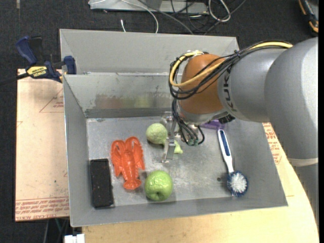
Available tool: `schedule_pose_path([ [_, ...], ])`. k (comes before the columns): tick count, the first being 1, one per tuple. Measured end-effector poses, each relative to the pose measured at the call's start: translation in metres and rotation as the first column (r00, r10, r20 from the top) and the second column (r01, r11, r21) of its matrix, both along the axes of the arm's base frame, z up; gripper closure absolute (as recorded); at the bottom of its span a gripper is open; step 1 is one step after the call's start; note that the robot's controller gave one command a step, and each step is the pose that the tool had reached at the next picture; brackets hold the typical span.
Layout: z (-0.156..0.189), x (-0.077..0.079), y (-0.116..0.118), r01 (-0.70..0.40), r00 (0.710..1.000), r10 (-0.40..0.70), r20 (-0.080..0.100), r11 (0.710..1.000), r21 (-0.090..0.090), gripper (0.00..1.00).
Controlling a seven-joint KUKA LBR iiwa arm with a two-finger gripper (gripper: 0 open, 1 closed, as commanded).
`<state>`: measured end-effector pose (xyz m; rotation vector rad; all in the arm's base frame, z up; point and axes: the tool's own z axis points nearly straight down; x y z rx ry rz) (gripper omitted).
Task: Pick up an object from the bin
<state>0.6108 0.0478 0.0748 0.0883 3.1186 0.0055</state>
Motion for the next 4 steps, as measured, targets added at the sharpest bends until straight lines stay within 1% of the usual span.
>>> schedule_pose_path([
  [1,-0.004,-0.001,0.009,0.53,0.848,-0.53,-0.013,0.848,0.007,1.0],
  [3,-0.002,-0.001,0.01,0.529,0.849,-0.529,-0.013,0.849,0.007,1.0],
  [4,0.018,-0.003,0.01,0.528,0.849,-0.528,-0.018,0.849,0.004,1.0],
])
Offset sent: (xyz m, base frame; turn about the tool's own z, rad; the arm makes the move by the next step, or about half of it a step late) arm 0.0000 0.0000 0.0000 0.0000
